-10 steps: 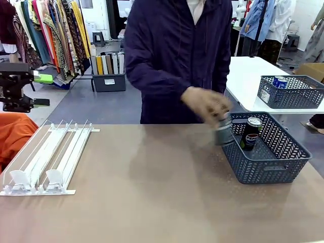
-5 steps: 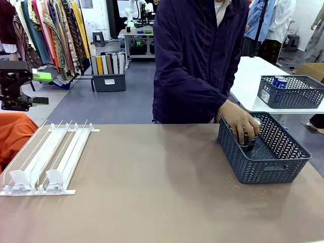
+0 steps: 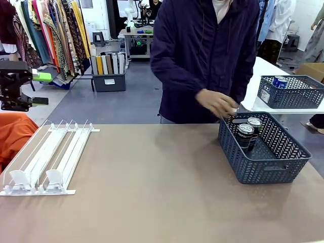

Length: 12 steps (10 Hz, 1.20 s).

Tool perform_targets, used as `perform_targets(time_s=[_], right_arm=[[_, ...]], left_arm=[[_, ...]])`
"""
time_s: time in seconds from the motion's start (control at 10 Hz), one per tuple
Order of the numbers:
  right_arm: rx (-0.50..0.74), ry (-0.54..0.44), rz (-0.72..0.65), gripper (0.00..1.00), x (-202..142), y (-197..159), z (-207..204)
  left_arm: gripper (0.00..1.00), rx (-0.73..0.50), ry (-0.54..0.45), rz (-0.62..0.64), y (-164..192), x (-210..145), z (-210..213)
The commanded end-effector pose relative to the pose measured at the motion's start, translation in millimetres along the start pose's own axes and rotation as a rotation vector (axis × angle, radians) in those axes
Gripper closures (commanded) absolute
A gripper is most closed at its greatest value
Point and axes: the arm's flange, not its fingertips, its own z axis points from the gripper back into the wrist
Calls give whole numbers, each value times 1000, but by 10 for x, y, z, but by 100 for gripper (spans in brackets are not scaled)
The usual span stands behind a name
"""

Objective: Retrieve and store the cans from the dispenser.
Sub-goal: Pick up one can from the Automatic Can Dispenser and place it in the middle of the table.

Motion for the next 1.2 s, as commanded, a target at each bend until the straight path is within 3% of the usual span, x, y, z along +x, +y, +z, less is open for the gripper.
perform_targets(time_s=[0.0,1.1], right_arm=[[4,5,-15,0,-1,50,11],[4,5,-15,0,-1,50,11]], left_arm=[[0,-24,-14,-10,5,3,-23],[0,-24,-14,-10,5,3,-23]])
